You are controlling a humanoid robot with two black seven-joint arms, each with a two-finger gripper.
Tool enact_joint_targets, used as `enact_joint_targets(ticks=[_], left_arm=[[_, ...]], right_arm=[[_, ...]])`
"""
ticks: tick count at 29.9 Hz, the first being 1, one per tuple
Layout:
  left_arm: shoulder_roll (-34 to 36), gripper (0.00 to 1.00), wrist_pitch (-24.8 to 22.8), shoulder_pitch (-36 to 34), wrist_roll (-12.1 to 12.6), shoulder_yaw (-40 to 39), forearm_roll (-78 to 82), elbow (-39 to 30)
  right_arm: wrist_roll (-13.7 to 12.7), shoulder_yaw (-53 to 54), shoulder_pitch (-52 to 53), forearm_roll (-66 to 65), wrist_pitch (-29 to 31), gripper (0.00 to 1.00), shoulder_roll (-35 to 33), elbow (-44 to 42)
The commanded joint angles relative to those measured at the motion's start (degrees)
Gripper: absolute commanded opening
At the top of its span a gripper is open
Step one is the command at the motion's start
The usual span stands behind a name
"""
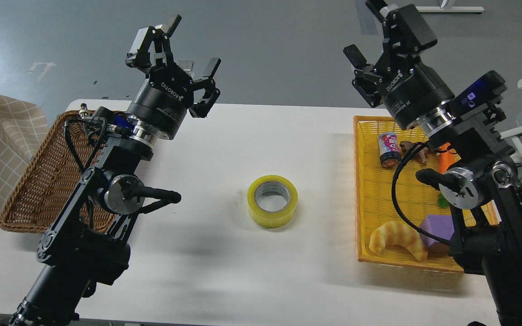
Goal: Place and transfer tape with both arms
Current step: 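Move the left gripper over the tape roll on the table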
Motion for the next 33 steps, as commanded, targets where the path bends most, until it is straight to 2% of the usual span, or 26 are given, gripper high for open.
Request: enact_joint_targets(ticks=[1, 7, 12, 18, 20, 23, 24, 27, 29, 33], left_arm=[[-0.7, 1.00, 0.0, -0.9, -3.2, 0.0, -0.3, 0.0], [-0.9, 1.00, 0.0, -1.2, -2.6, 0.1, -0.9, 0.6], [-3.0, 1.00, 4.7, -1.3, -3.4, -0.1, -0.6, 0.3], [0.8, 1.00, 4.7, -3.3, -2.8, 1.0, 0.8, -0.5], [2.8, 1.00, 4.8, -4.3, -3.2, 2.2, 4.9, -0.5], [3.7, 1.00, 5.5, -5.4, -3.4, 6.5, 20.0, 0.2], [3.4, 1.00, 6.3, -5.8, -3.3, 8.9, 29.5, 0.4], [3.4, 1.00, 9.0, -7.0, -1.9, 16.0, 47.3, 0.6], [3.5, 1.00, 9.1, -7.7, -1.1, 18.2, 51.2, 0.8], [4.5, 1.00, 9.0, -11.2, 4.6, 25.7, 58.3, 3.3]], right_arm=[[0.1, 0.7, 0.6, 6.7, 1.0, 1.00, 0.0, 1.6], [0.8, 3.1, 1.2, 7.2, 1.1, 1.00, 0.0, 2.3], [0.8, 3.0, 1.2, 7.2, 1.0, 1.00, 0.0, 2.4], [0.8, 3.1, 1.8, 7.2, 1.0, 1.00, 0.0, 2.3], [0.8, 3.1, 1.9, 7.2, 1.0, 1.00, 0.0, 2.4], [0.8, 3.1, 1.9, 7.2, 1.4, 1.00, 0.0, 2.4], [0.8, 2.9, 1.9, 7.2, 1.6, 1.00, 0.0, 2.5], [0.8, 2.8, 1.7, 7.2, 2.7, 1.00, 0.0, 2.7], [0.8, 2.7, 1.7, 7.2, 2.7, 1.00, 0.0, 3.0], [0.8, 2.6, 1.9, 7.2, 2.7, 1.00, 0.0, 4.6]])
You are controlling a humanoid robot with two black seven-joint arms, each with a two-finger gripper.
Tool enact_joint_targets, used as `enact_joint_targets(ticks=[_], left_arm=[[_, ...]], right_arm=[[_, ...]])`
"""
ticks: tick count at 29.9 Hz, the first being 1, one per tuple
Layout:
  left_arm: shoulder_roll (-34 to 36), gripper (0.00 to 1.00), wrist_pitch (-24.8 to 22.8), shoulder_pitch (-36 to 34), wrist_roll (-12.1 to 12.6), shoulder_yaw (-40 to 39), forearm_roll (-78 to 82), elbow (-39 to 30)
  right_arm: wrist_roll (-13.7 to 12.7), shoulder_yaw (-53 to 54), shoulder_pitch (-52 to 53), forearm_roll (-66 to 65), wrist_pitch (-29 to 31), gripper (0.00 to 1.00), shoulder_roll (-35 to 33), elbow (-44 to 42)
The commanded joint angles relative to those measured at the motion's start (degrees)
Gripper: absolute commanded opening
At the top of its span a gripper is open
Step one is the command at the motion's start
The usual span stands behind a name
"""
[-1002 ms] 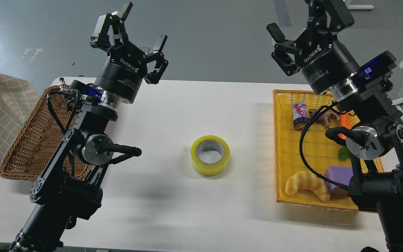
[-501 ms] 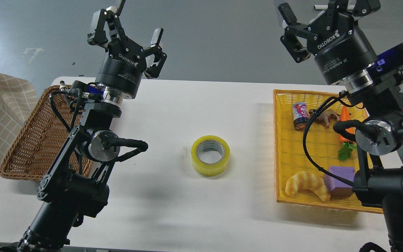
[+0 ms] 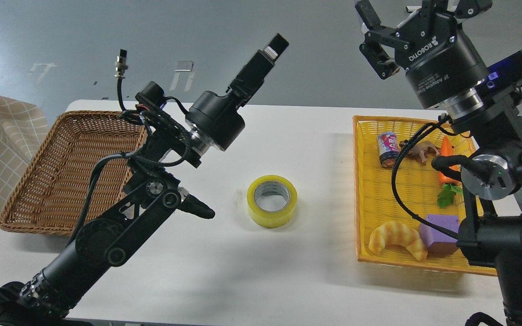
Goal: Place and transfer tape with both arms
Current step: 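Move the left gripper over the tape roll on the table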
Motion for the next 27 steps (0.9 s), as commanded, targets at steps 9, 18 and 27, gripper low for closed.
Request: enact_joint_targets(ticks=[9, 18, 27], left_arm=[[0.7, 1.00, 0.1, -7.0, 5.2, 13.6, 19.5, 15.5], [3.7, 1.00, -0.2, -9.2, 5.0, 23.1, 28.0, 20.3], [9.3, 1.00, -0.1, -8.7, 4.9, 24.9, 28.1, 20.9]], right_arm=[[-0.3, 0.2, -0.1, 0.0, -0.2, 1.00, 0.0, 3.7], [-0.5, 1.2, -0.5, 0.0, -0.5, 1.00, 0.0, 4.4], [-0.6, 1.5, -1.2, 0.0, -0.6, 1.00, 0.0, 4.9]])
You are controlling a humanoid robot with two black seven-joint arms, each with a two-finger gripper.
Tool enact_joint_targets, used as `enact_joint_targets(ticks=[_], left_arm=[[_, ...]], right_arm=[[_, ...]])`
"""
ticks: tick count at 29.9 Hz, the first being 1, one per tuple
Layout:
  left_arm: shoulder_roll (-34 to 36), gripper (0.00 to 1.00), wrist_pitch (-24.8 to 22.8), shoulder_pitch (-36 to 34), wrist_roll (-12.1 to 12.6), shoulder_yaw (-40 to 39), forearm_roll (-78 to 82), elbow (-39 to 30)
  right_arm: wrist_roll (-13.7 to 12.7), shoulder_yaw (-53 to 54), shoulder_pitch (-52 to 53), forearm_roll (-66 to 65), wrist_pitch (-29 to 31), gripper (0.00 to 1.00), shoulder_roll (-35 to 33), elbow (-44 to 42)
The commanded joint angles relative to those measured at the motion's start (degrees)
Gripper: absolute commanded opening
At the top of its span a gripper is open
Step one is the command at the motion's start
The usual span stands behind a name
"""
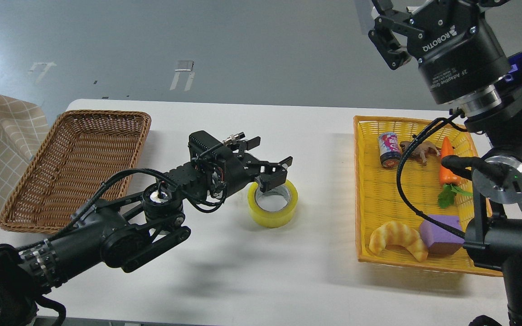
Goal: Place and transfer tape with both arms
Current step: 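Move the left gripper over the tape roll on the table, then grasp the tape roll's rim with the left gripper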
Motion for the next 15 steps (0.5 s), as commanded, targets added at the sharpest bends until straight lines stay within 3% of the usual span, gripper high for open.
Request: enact_joint_targets(ticks=[1, 15], left_arm=[[1.5, 1.00, 0.1, 0.4, 0.2, 0.1, 0.0, 0.1], [0.1, 1.00, 0.5, 4.1, 0.4, -0.1, -0.4, -2.5]], right_arm=[[0.0, 0.0, -0.4, 0.0, 0.0, 1.00, 0.0, 0.0], [-0.1, 0.0, -1.0, -0.2, -0.4, 1.00, 0.0, -0.3]])
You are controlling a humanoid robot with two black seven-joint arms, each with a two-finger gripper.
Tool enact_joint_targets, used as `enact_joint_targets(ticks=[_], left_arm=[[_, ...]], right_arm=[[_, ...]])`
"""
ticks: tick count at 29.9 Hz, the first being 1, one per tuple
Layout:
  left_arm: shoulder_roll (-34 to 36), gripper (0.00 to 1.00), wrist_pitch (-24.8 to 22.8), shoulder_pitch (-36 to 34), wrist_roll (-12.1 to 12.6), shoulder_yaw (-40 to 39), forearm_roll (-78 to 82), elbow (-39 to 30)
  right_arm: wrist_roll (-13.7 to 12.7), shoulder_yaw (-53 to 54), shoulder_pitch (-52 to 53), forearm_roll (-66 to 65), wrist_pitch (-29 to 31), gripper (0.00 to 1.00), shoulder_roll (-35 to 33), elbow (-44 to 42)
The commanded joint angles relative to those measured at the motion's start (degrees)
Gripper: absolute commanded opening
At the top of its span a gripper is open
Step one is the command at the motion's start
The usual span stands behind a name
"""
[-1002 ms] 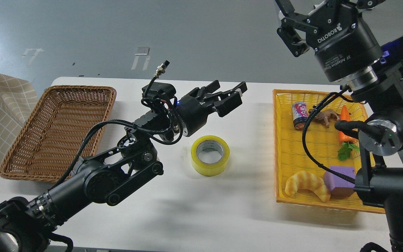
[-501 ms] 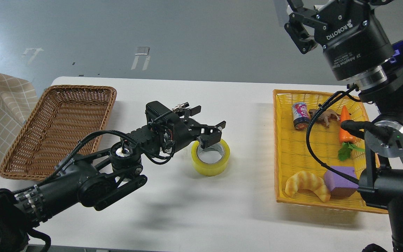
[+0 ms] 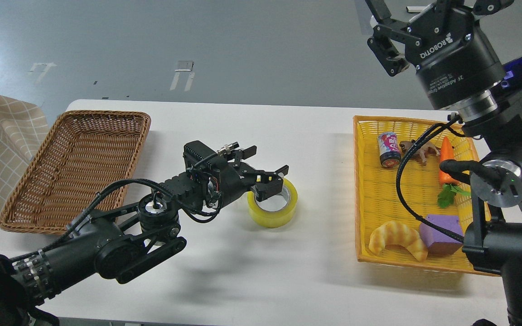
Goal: Place and transfer tape with both arms
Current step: 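Grasp the tape roll's rim with the left gripper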
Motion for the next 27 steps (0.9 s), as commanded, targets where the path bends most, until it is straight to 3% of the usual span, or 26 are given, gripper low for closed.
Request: enact_joint_targets(ticks=[1, 13, 27], left_arm=[[-0.6, 1.00, 0.0, 1.2, 0.0, 0.0, 0.0, 0.0], [-0.8, 1.00, 0.0, 1.7, 0.1, 1.9, 0.8, 5.4], [-2.1, 0.99, 0.0, 1.6, 0.1, 4.6, 2.5, 6.4]], right_arm=[[0.0, 0.1, 0.0, 0.0, -0.1, 1.00, 0.0, 0.3], [-0.1, 0.4, 0.1, 0.0, -0.2, 1.00, 0.0, 0.0], [-0.1, 1.7, -0.4, 0.1, -1.6, 1.00, 0.0, 0.4]])
